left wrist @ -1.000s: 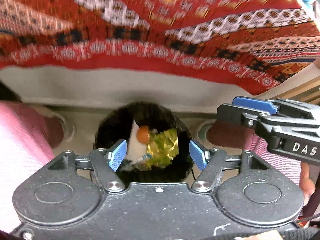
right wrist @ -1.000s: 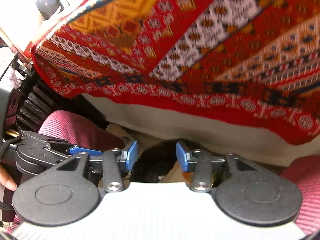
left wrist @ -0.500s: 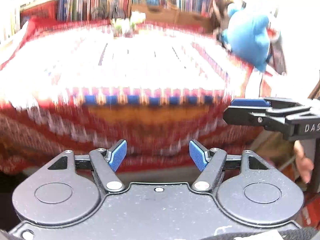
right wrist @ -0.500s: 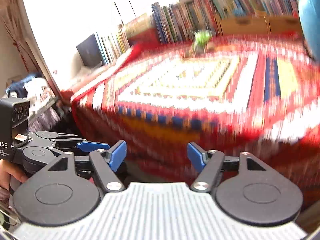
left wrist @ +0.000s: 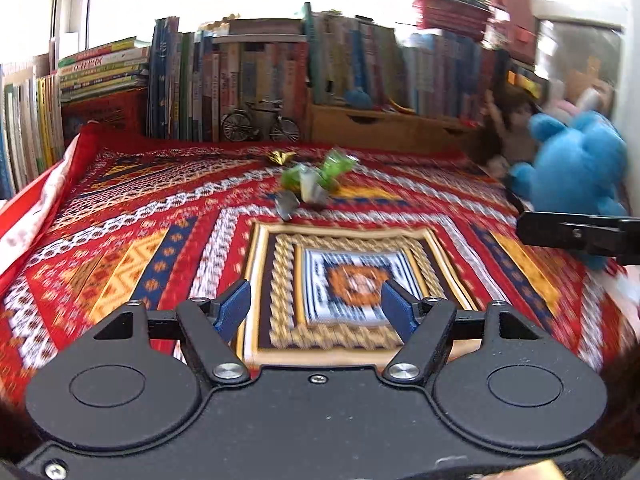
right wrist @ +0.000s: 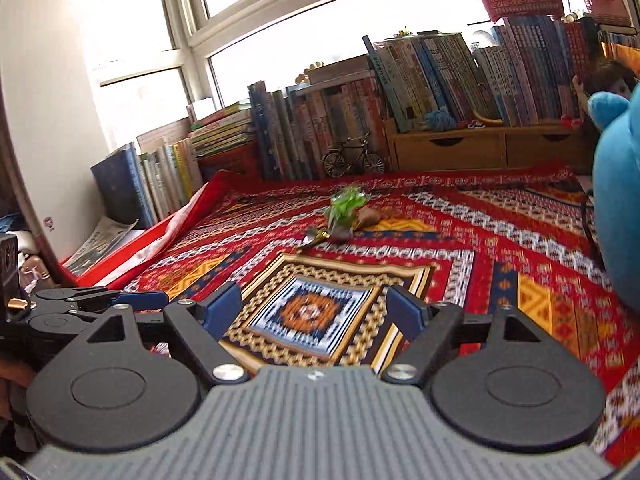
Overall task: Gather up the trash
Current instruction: 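Raise both tools back up toward the blanket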
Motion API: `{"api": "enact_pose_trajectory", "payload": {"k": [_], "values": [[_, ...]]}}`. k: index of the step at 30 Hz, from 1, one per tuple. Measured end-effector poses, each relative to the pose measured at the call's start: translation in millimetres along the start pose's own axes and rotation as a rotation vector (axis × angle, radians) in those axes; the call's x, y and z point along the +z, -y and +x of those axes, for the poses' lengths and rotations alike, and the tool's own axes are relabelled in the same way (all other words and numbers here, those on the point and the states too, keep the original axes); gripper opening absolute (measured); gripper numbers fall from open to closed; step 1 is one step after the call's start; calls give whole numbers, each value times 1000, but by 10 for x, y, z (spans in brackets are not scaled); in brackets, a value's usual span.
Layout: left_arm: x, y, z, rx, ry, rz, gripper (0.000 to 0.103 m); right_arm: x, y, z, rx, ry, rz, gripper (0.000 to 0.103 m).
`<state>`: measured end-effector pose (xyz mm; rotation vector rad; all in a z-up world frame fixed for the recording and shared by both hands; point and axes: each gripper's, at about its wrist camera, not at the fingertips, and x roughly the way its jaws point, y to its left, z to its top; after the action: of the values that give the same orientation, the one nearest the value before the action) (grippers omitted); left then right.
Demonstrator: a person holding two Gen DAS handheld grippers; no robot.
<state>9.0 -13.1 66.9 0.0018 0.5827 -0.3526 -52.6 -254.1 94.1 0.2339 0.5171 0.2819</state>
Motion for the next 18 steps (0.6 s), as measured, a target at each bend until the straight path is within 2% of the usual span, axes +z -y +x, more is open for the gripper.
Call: {"api": "enact_pose_trajectory", "payload": {"k": [6,11,15,18], "values": [[318,-292,702,-52,4,-97,58,401,162,627,8,-25,94,87],[429,-398,1237,-37,-11,-182,47,648,292,1206,22,-43,170,87],[447,-438,1593,17,-30,-189,46,774,362,1697,44,-93,223,87],[439,-457,1778,25,-37,-199,46,805,377,2007,44,-123,235,87]]}}
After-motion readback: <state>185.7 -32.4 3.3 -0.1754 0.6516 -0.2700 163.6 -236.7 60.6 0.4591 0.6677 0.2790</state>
